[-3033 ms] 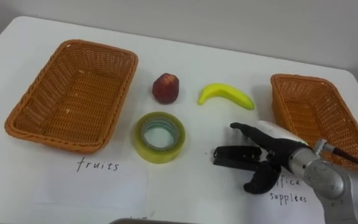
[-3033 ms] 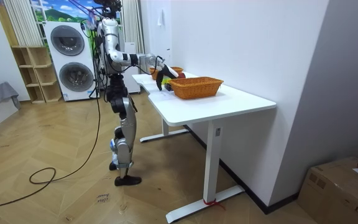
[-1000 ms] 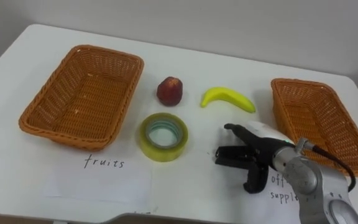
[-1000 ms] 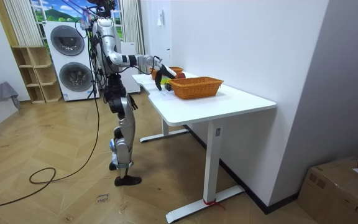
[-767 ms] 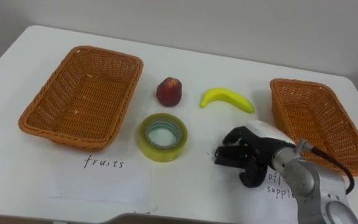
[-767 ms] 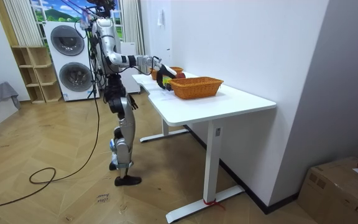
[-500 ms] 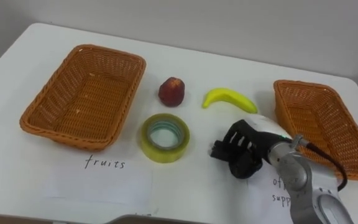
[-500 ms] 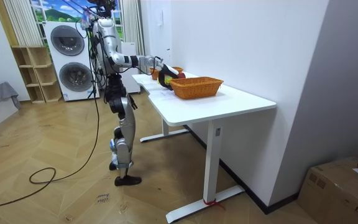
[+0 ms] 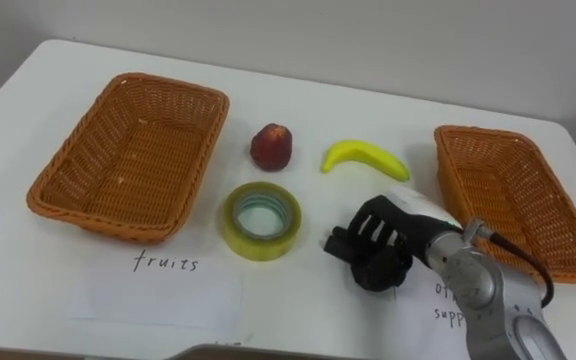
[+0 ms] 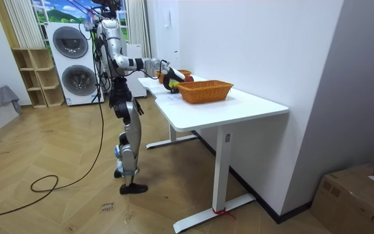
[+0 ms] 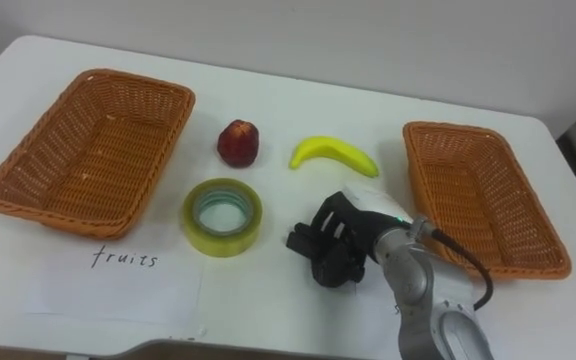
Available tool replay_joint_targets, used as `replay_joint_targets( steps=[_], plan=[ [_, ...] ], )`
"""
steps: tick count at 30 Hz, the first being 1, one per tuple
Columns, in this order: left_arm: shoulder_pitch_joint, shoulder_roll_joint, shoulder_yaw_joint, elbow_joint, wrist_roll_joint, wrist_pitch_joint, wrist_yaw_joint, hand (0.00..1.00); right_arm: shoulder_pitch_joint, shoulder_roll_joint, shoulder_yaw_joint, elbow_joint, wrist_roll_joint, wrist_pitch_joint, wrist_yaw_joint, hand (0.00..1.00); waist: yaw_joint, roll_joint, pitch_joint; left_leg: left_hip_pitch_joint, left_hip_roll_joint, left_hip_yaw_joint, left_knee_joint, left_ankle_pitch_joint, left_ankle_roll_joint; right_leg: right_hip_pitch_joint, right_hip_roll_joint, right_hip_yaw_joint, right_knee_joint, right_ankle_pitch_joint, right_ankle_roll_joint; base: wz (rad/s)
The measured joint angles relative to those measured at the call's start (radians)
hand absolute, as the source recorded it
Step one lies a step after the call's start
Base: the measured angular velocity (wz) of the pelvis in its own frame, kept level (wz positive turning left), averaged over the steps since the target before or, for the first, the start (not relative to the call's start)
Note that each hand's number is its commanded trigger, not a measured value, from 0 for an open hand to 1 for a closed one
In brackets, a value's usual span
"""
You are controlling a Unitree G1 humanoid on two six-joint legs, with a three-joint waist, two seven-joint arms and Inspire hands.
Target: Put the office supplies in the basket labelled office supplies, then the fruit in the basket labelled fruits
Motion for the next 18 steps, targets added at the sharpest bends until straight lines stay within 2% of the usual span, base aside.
replay_joint_targets(
  steps=[7,13,17,18],
  plan=[
    [0.001,-0.001,0.000,-0.001,-0.004,0.000,-0.002,0.00,0.008,-0.001,-0.009,0.000,0.015,-0.024,-0.017,1.00,-0.007,0.008,0.0011,0.000,0.000,0.010,-0.001,0.000,0.000,0.000,0.000,0.003,0.001,0.000,0.000,0.00],
    [0.005,-0.006,0.001,-0.004,-0.021,-0.008,-0.002,0.00,0.017,-0.021,-0.032,0.000,0.162,-0.044,-0.041,1.00,-0.020,0.003,-0.0017,-0.006,0.000,0.009,0.001,0.002,0.000,-0.012,-0.001,0.004,0.003,0.000,0.000,0.00],
    [0.013,-0.006,0.006,-0.004,-0.021,-0.016,-0.002,0.00,0.017,-0.030,-0.036,-0.007,0.198,-0.055,-0.041,1.00,-0.033,-0.004,-0.0044,-0.006,-0.001,0.007,0.002,0.002,0.001,-0.010,-0.008,0.000,0.002,0.000,0.000,0.01],
    [0.018,-0.006,0.007,-0.003,-0.021,-0.018,-0.002,0.00,0.017,-0.033,-0.039,-0.020,0.208,-0.056,-0.042,1.00,-0.044,-0.002,-0.0020,-0.006,-0.002,0.003,0.002,0.003,0.002,-0.007,-0.011,-0.002,0.001,0.000,0.000,0.11]
  ],
)
